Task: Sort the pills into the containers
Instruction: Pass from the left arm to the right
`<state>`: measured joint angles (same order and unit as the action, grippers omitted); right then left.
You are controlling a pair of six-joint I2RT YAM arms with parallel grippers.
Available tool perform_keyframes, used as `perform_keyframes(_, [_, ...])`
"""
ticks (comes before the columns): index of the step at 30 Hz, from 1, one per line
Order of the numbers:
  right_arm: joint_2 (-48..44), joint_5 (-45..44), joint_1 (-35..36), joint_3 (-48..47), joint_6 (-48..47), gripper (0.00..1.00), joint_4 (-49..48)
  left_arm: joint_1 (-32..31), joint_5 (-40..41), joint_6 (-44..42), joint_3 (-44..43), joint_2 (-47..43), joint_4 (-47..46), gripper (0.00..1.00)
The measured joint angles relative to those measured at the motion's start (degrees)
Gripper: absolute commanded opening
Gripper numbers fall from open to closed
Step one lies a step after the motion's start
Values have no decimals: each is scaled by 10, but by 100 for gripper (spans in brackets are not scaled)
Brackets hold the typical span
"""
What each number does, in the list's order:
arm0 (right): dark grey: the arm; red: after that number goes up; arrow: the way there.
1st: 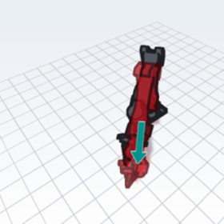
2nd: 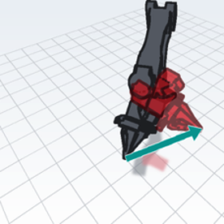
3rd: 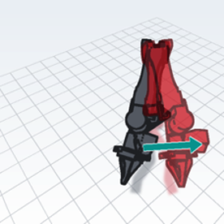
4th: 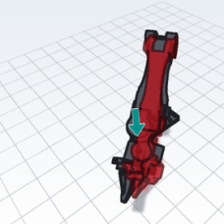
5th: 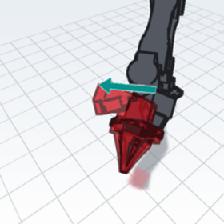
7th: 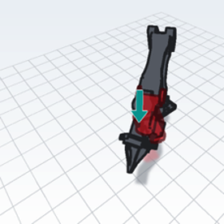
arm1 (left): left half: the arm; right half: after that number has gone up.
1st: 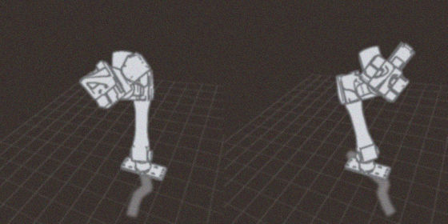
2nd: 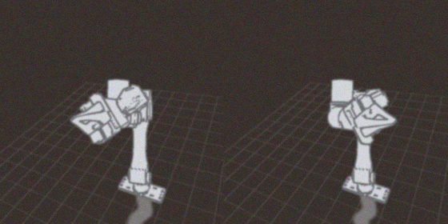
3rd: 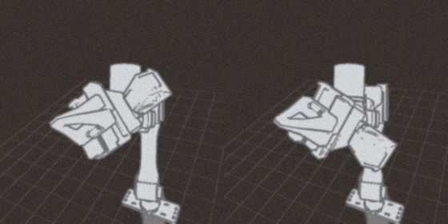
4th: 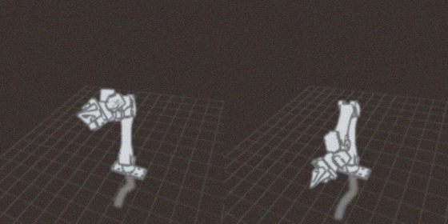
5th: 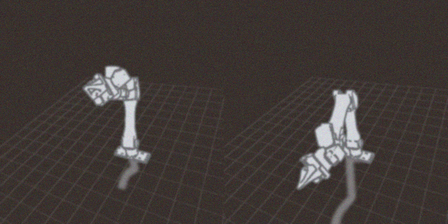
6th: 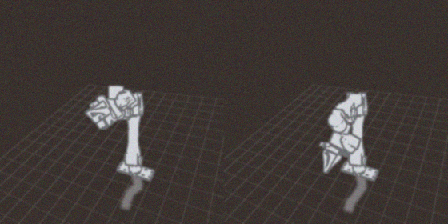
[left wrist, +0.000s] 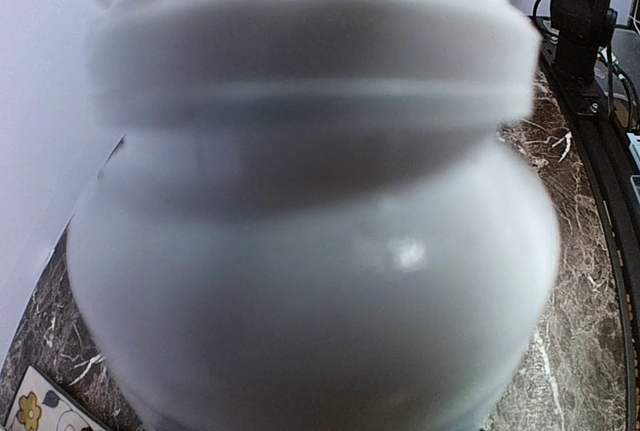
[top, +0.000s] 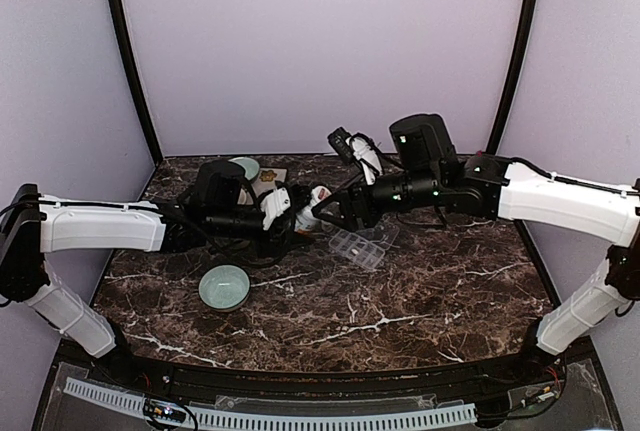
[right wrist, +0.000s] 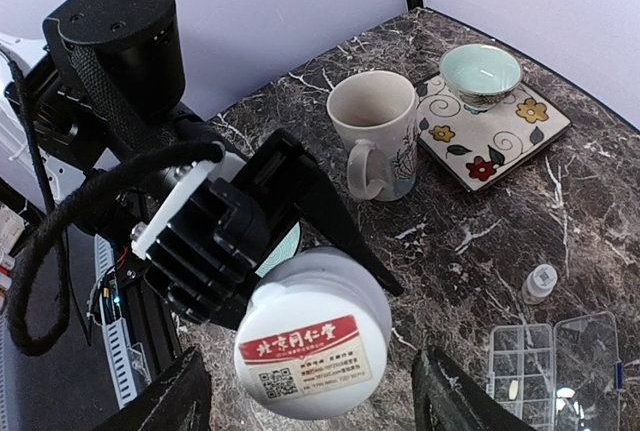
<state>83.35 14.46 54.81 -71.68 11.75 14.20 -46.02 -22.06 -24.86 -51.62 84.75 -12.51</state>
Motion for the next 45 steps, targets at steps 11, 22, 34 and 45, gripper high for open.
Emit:
perform_keyframes(11, [15, -5, 0, -22, -7, 67, 6, 0, -11, 0, 0, 0, 7, 0])
perform_keyframes(22, [28, -5, 0, -26, -8, 62, 9, 0, -16, 0, 0, 0, 7, 0])
perform_keyframes(34, [32, -5, 3, -27, -12, 36, 13, 1, -24, 3, 0, 0, 24, 3])
perform_keyframes(45, [33, -6, 3, -27, -12, 22, 14, 1, -22, 5, 0, 0, 27, 27])
